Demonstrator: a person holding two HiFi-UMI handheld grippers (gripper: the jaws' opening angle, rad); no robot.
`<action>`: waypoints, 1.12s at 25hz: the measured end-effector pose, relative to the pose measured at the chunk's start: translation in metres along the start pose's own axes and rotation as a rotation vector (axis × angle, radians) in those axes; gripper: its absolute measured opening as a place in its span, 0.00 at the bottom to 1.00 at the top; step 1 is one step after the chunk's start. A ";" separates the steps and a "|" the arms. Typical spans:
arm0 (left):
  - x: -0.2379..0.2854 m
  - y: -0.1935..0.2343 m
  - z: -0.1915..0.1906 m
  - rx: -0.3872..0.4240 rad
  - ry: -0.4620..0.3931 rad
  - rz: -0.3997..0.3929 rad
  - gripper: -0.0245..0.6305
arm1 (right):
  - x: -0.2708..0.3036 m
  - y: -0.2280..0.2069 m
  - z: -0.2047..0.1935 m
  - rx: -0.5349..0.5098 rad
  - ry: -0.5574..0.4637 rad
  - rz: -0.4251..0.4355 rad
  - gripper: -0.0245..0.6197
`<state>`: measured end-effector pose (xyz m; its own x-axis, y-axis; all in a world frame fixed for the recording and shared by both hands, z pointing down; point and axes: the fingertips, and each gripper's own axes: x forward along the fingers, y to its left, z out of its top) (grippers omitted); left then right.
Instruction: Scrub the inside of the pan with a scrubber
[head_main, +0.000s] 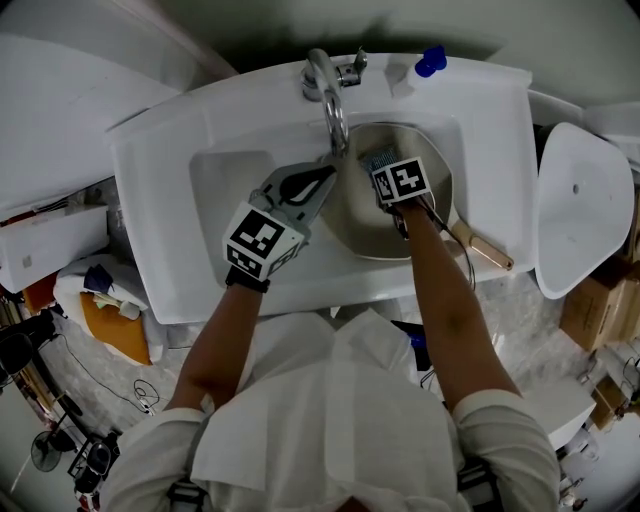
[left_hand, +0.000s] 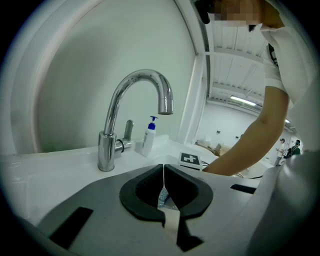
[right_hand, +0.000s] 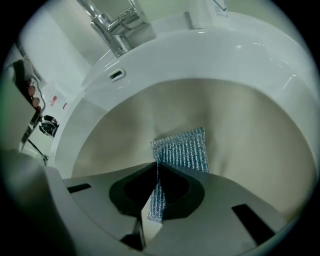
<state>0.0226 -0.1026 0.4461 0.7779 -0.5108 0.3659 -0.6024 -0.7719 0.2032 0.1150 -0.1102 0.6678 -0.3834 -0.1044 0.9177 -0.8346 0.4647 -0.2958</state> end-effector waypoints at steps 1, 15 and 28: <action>0.000 0.000 0.000 0.000 0.000 0.000 0.07 | 0.003 0.008 0.000 -0.008 -0.001 0.014 0.07; 0.001 0.003 0.003 0.001 -0.013 -0.012 0.07 | 0.000 0.068 -0.080 -0.191 0.352 0.252 0.07; -0.003 0.007 0.000 0.002 -0.003 -0.015 0.07 | -0.025 -0.017 -0.063 -0.177 0.390 -0.006 0.07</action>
<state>0.0165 -0.1062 0.4465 0.7874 -0.5001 0.3605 -0.5903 -0.7801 0.2071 0.1634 -0.0597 0.6669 -0.1721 0.2174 0.9608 -0.7427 0.6121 -0.2715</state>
